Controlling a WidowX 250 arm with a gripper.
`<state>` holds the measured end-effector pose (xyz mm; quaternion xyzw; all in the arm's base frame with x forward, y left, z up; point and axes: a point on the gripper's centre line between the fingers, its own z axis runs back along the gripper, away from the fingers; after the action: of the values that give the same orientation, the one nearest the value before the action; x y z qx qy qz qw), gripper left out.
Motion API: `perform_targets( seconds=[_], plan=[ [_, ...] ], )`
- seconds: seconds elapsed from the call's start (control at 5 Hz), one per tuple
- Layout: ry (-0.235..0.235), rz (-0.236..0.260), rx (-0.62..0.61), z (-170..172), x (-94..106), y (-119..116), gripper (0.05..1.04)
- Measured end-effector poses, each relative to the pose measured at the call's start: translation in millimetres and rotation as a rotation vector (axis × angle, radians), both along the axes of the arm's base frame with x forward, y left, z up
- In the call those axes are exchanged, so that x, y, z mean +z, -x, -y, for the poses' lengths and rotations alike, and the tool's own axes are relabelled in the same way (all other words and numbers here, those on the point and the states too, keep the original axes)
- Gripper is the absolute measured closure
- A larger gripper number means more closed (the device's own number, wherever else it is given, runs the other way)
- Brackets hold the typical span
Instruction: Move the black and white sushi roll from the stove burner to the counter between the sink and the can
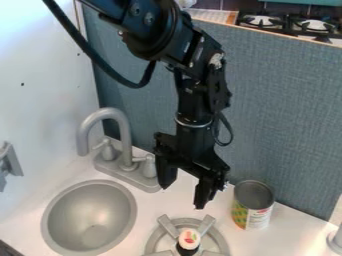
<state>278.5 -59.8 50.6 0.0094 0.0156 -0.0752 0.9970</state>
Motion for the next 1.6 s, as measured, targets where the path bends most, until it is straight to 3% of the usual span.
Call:
perform_targets(
  seconds=[0.2,0.8,1.0,1.2,1.6],
  plan=[
    [-0.004,-0.024,0.002,-0.8,-7.8,2.5,0.081],
    [0.022,-0.026,-0.074,6.3,-64.8,-10.8,0.081],
    [0.031,-0.049,-0.079,9.4,-80.3,-16.1,0.081],
    [-0.001,-0.104,-0.043,7.4,-92.1,-20.5,0.081],
    [-0.048,-0.149,0.007,1.8,-106.9,-20.3,0.081]
  ],
)
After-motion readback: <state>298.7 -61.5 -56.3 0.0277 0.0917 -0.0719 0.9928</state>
